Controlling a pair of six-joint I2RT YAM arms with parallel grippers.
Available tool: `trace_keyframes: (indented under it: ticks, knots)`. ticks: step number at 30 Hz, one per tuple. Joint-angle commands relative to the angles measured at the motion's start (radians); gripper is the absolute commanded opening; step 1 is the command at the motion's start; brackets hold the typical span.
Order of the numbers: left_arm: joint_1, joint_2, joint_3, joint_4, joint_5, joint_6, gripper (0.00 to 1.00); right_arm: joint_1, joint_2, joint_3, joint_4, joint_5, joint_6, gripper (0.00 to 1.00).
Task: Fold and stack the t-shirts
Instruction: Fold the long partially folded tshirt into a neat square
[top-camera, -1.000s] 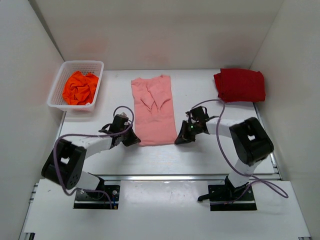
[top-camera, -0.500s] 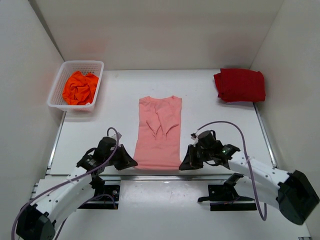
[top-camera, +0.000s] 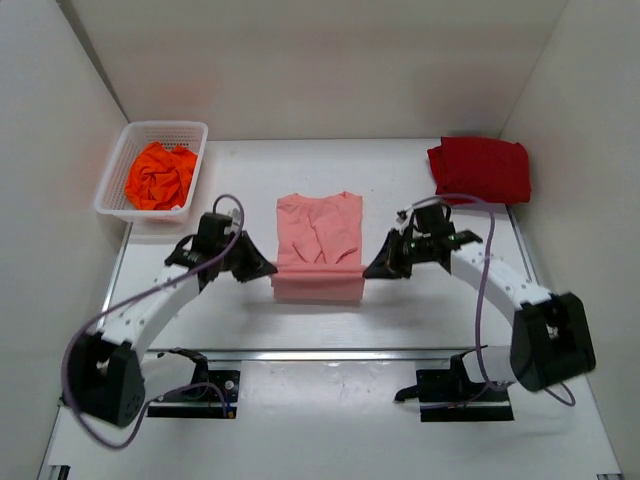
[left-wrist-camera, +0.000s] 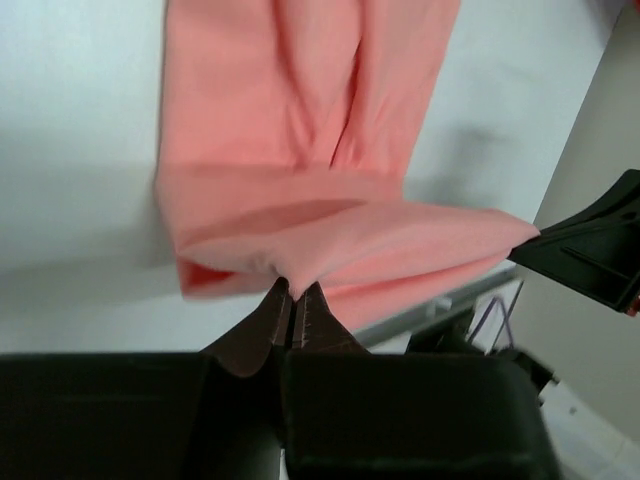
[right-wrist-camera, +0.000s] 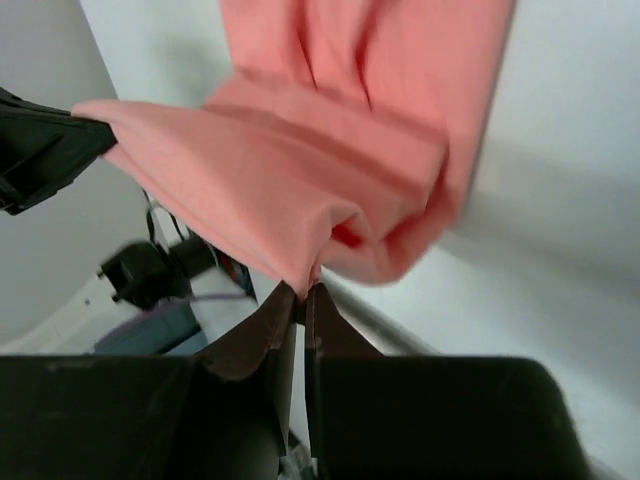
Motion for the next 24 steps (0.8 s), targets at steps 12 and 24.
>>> trace_keyframes:
  ticks: [12, 24]
  knots:
    - [0.181, 0.827, 0.777, 0.273, -0.078, 0.065, 0.42, -0.220, 0.901, 1.188, -0.293, 0.168, -0.353, 0.52]
    - [0.119, 0.870, 0.717, 0.442, -0.078, 0.091, 0.49, -0.209, 0.819, 0.882, -0.053, 0.185, -0.376, 0.50]
